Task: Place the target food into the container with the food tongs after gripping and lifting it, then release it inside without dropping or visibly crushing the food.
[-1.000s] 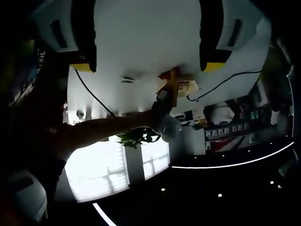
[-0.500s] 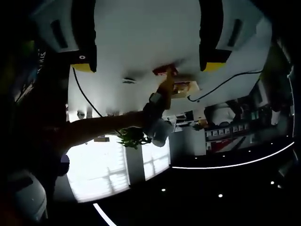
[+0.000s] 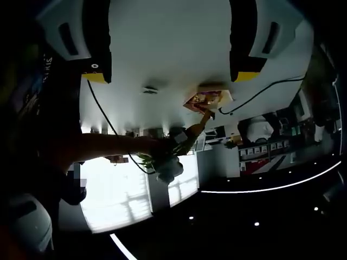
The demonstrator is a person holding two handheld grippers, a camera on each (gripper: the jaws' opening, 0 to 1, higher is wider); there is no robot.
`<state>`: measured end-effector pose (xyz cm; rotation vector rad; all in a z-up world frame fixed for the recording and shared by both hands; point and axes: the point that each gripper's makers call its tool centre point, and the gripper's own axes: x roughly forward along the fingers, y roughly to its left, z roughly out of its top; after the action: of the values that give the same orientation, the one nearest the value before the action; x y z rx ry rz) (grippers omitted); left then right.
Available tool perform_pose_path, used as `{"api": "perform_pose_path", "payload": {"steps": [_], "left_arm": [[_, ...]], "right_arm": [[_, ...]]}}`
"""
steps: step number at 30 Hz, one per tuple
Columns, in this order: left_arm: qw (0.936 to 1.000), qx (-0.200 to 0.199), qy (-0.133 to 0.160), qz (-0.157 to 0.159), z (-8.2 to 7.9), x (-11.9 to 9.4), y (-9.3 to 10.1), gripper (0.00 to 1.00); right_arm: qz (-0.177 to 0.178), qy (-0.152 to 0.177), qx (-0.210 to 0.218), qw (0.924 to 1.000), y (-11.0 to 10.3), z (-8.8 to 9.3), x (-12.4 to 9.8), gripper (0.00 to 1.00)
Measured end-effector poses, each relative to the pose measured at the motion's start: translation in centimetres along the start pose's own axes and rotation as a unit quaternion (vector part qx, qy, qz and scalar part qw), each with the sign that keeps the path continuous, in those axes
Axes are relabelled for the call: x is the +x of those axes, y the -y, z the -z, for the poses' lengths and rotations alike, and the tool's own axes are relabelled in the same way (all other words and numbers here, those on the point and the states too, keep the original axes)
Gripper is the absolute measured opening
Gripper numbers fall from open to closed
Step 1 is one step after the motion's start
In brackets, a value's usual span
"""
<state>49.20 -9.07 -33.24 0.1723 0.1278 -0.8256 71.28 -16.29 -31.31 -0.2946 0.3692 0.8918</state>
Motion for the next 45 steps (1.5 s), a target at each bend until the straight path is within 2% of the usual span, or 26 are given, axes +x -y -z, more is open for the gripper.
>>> {"api": "perform_pose_path", "payload": {"steps": [1, 2, 6, 8, 10, 14, 15, 19, 20, 24, 31, 32, 34, 39, 40, 41, 42, 43, 44, 45], "left_arm": [[1.0000, 0.000, 0.000, 0.001, 0.0, 0.0, 0.0, 0.96], [1.0000, 0.001, 0.000, 0.001, 0.0, -0.1, 0.0, 0.96], [1.0000, 0.000, 0.000, -0.002, 0.1, -0.2, -0.2, 0.96], [1.0000, 0.000, 0.000, -0.003, 0.1, -0.4, -0.3, 0.96], [1.0000, 0.000, 0.001, -0.005, 0.0, -0.4, -0.3, 0.96], [1.0000, -0.002, 0.001, -0.007, 0.2, -0.2, -0.5, 0.96], [1.0000, -0.004, -0.001, -0.007, 0.3, -0.2, -0.5, 0.96], [0.9998, -0.011, 0.006, -0.014, -0.1, -0.2, -0.6, 0.96], [0.9998, -0.009, 0.005, -0.015, -0.1, -0.3, -0.7, 0.96], [0.9999, -0.008, 0.000, -0.014, 0.3, -0.2, -0.5, 0.96], [0.9998, -0.011, -0.007, -0.018, 0.6, -0.3, -0.6, 0.96], [0.9998, -0.010, -0.007, -0.018, 0.5, -0.2, -0.5, 0.96], [0.9998, -0.009, -0.006, -0.016, 0.3, -0.2, -0.4, 0.96], [0.9999, -0.009, -0.003, -0.013, 0.1, -0.1, -0.3, 0.96], [0.9999, -0.009, -0.003, -0.012, 0.1, -0.1, -0.2, 0.96], [0.9999, -0.008, -0.003, -0.010, 0.1, 0.0, -0.2, 0.96], [0.9999, -0.006, -0.004, -0.008, 0.1, 0.1, -0.1, 0.96], [1.0000, -0.004, -0.001, -0.007, 0.1, 0.1, 0.0, 0.96], [1.0000, -0.004, 0.000, -0.006, 0.1, 0.1, 0.0, 0.96], [1.0000, -0.008, 0.002, -0.003, 0.1, 0.3, 0.1, 0.96]], "right_arm": [[0.004, -0.001, -0.027, 0.9996, 0.3, -0.1, 0.3, 0.16], [0.024, -0.001, -0.036, 0.9991, 0.7, -0.2, 0.6, 0.16], [0.033, 0.003, -0.024, 0.9992, 1.0, -0.7, 1.9, 0.16], [0.046, -0.002, -0.034, 0.9984, 1.7, -0.7, 2.6, 0.17], [0.049, -0.009, -0.018, 0.9986, 3.4, -0.8, 4.5, 0.17], [0.048, -0.045, -0.010, 0.9978, 3.9, 0.1, 6.7, 0.17], [0.043, -0.053, -0.003, 0.9977, 3.5, 0.3, 7.1, 0.17], [0.033, -0.100, 0.000, 0.9944, 3.6, 2.3, 9.1, 0.17], [0.031, -0.101, 0.003, 0.9944, 3.4, 2.3, 9.6, 0.17], [0.026, -0.128, -0.002, 0.9914, 1.6, 3.5, 9.4, 0.17], [0.018, -0.146, -0.006, 0.9891, 2.7, 4.8, 10.0, 0.18], [0.016, -0.142, 0.001, 0.9897, 2.8, 4.8, 9.9, 0.19], [0.022, -0.114, 0.018, 0.9931, 3.4, 4.0, 10.1, 0.20], [0.028, -0.067, 0.048, 0.9962, 3.7, 2.1, 7.8, 0.20], [0.030, -0.061, 0.054, 0.9962, 3.7, 1.8, 7.4, 0.20], [0.049, -0.063, 0.078, 0.9938, 4.1, 1.8, 6.7, 0.20], [0.060, -0.043, 0.109, 0.9913, 4.1, 1.4, 5.5, 0.20], [0.054, -0.007, 0.135, 0.9893, 3.8, 0.4, 4.7, 0.20], [0.057, -0.005, 0.140, 0.9885, 3.8, 0.4, 4.3, 0.20], [0.074, -0.009, 0.121, 0.9898, 4.3, 0.9, 2.9, 0.20]]}}
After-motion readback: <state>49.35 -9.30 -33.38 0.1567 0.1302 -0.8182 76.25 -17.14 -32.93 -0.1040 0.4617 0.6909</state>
